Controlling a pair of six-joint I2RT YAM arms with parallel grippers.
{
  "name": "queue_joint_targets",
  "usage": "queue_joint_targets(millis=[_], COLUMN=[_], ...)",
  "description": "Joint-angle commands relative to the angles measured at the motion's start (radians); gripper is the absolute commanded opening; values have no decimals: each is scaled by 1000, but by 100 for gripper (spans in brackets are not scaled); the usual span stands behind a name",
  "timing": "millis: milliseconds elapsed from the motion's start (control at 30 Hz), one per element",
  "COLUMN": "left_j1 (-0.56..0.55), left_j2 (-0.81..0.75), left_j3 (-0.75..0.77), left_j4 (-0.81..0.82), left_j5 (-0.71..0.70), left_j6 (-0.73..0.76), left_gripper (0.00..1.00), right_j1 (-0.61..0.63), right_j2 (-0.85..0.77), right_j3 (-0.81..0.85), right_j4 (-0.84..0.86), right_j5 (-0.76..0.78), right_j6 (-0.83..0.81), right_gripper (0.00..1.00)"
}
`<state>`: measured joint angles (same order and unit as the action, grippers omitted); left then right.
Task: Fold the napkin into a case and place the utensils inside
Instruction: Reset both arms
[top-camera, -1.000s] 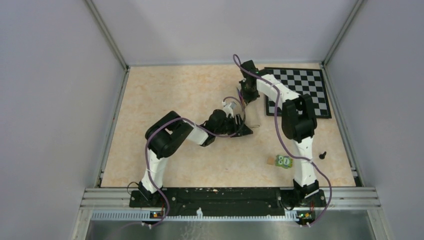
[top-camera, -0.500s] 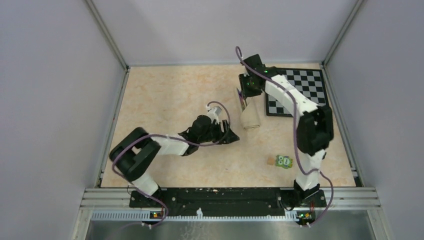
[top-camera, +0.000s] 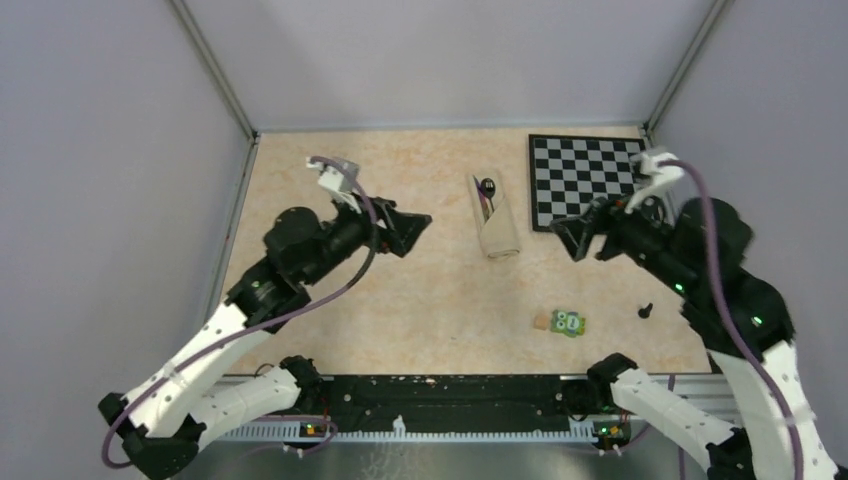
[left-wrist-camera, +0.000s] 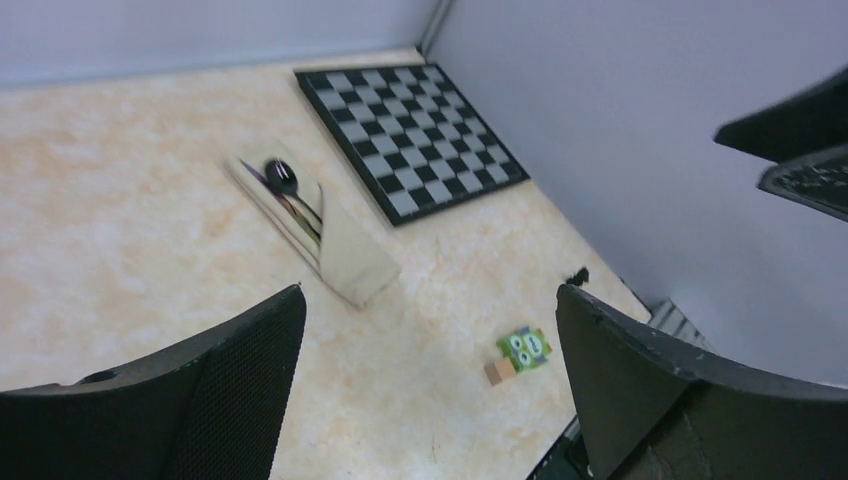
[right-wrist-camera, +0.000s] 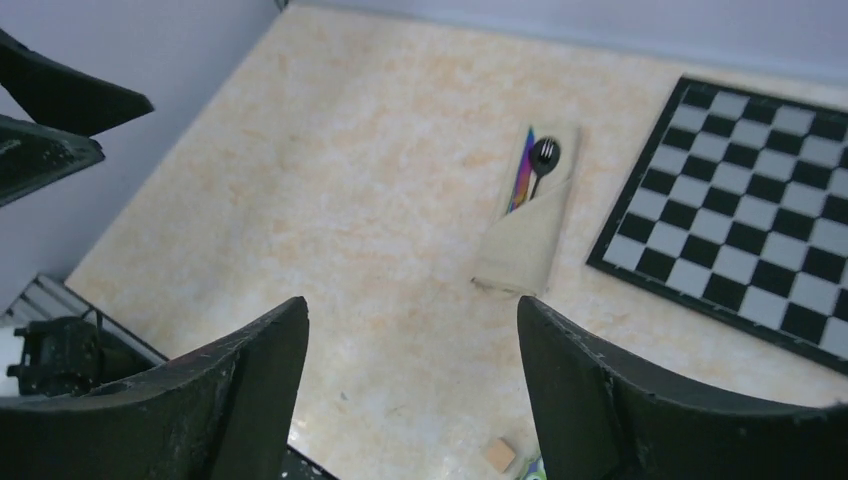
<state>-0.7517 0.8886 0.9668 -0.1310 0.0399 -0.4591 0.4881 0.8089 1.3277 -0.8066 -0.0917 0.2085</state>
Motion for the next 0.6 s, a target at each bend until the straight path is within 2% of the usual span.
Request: queue_joint_targets(millis=[0,167,267,467,567], left_j1=[4,5,4,4,4], left_j2=[-104,-138,-174,-243,-260], left_j3=[179,412,491,534,535], left_j4=[-272,-472,-520,-570,-584], left_j5=[-137,-234,-256,-274,-282], left_j6=[111,127,125,107,88], left_gripper=[99,99,99,99,99], right_j1=[1,1,1,0,1], right_j2=[-115,-171,-191,-224,-193], right_j3=[185,363,422,425,431], right_j4=[-185,-266,-271,-269,-318], right_j5=[156,227,214,169,214], right_j6=[18,23,21,-1,1], right_gripper=[76,78,79,80,80])
